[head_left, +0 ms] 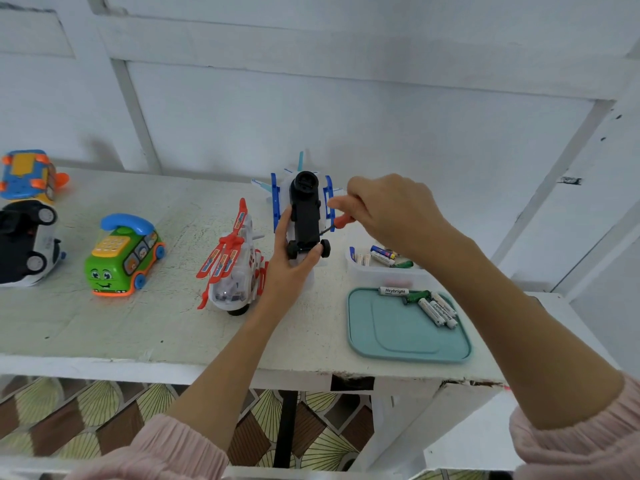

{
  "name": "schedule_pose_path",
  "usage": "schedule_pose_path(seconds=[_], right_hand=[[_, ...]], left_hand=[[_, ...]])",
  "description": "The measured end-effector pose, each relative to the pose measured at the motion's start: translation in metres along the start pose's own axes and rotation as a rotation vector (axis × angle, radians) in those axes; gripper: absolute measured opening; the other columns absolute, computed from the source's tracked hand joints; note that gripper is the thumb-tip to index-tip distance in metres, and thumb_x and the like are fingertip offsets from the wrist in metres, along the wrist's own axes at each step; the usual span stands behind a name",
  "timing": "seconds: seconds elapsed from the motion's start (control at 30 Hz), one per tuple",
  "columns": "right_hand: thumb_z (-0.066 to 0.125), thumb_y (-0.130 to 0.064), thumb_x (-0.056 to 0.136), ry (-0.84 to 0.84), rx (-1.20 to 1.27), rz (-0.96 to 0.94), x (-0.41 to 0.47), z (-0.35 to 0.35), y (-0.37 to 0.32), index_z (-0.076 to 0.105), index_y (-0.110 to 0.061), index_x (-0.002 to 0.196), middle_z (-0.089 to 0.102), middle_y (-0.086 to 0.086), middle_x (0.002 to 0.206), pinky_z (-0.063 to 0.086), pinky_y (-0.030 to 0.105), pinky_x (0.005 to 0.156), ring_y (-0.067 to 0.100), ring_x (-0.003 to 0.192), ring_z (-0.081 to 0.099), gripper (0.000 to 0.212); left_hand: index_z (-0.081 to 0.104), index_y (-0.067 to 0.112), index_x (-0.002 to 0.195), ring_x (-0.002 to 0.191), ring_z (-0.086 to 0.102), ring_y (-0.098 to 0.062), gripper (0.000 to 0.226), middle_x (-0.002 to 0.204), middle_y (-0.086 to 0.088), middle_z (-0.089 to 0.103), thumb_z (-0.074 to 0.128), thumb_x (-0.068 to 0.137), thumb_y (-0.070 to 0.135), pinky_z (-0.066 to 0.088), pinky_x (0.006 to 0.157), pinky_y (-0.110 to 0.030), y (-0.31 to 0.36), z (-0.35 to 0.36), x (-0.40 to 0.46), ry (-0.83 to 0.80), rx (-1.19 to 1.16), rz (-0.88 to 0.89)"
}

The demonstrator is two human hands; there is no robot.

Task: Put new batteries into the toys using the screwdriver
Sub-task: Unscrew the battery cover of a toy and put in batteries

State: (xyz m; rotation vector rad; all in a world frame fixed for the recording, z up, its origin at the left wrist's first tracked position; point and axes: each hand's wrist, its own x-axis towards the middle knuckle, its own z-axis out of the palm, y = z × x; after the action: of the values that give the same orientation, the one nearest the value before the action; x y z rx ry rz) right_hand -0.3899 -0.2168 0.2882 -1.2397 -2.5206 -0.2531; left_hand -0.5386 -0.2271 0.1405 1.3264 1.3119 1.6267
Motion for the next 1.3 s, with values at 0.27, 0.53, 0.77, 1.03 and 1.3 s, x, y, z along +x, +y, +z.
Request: schedule_pose_path(seconds=[0.27, 0.53, 0.77, 1.03, 1.3], right_hand=[[0.061, -0.017, 0.086, 0.121, 0.277, -0.181, -0.010, 0.007, 0.003, 0.054, -0.004, 0.089, 0.049, 0.008, 0.090, 0.046, 0.045, 0.058, 0.028, 0.064, 0.048, 0.016], [0.065, -0.023, 0.084, 0.091, 0.338, -0.171, -0.023, 0.014, 0.003, 0.052, -0.009, 0.101, 0.043, -0.008, 0.099, 0.044, 0.027, 0.060, -0.004, 0.070, 0.053, 0.025], [0.055, -0.048, 0.085, 0.108, 0.230, -0.069, -0.027, 0.014, 0.006, 0.053, -0.013, 0.093, 0.053, -0.013, 0.081, 0.041, 0.027, 0.062, 0.006, 0.069, 0.054, 0.036], [0.050, -0.050, 0.086, 0.103, 0.194, -0.054, -0.027, 0.014, 0.005, 0.044, -0.016, 0.089, 0.052, -0.005, 0.088, 0.038, 0.027, 0.057, 0.013, 0.064, 0.050, 0.035], [0.047, -0.051, 0.088, 0.080, 0.101, -0.075, -0.026, 0.010, 0.004, 0.048, -0.019, 0.089, 0.056, -0.009, 0.083, 0.038, 0.027, 0.058, 0.017, 0.069, 0.052, 0.032]], left_hand=[[0.020, 0.042, 0.142, 0.115, 0.057, -0.008, 0.070, 0.135, 0.013, 0.045, 0.060, 0.092, 0.014, 0.045, 0.092, -0.013, -0.001, 0.001, -0.002, 0.002, 0.010, 0.019], [0.017, 0.039, 0.143, 0.107, 0.057, 0.010, 0.071, 0.124, 0.030, 0.045, 0.059, 0.092, 0.013, 0.045, 0.092, -0.014, 0.000, -0.001, -0.002, 0.005, 0.010, 0.023], [0.020, 0.041, 0.140, 0.112, 0.059, -0.008, 0.070, 0.136, 0.008, 0.046, 0.060, 0.092, 0.011, 0.045, 0.087, -0.007, 0.001, 0.002, -0.005, 0.004, 0.022, 0.037], [0.017, 0.039, 0.144, 0.115, 0.055, -0.003, 0.072, 0.127, 0.026, 0.043, 0.059, 0.092, 0.012, 0.045, 0.091, -0.012, 0.000, 0.002, -0.004, 0.002, 0.022, 0.028], [0.019, 0.042, 0.142, 0.119, 0.056, -0.015, 0.071, 0.129, 0.021, 0.046, 0.060, 0.092, 0.013, 0.045, 0.103, -0.036, 0.001, 0.002, -0.004, 0.009, 0.042, 0.044]])
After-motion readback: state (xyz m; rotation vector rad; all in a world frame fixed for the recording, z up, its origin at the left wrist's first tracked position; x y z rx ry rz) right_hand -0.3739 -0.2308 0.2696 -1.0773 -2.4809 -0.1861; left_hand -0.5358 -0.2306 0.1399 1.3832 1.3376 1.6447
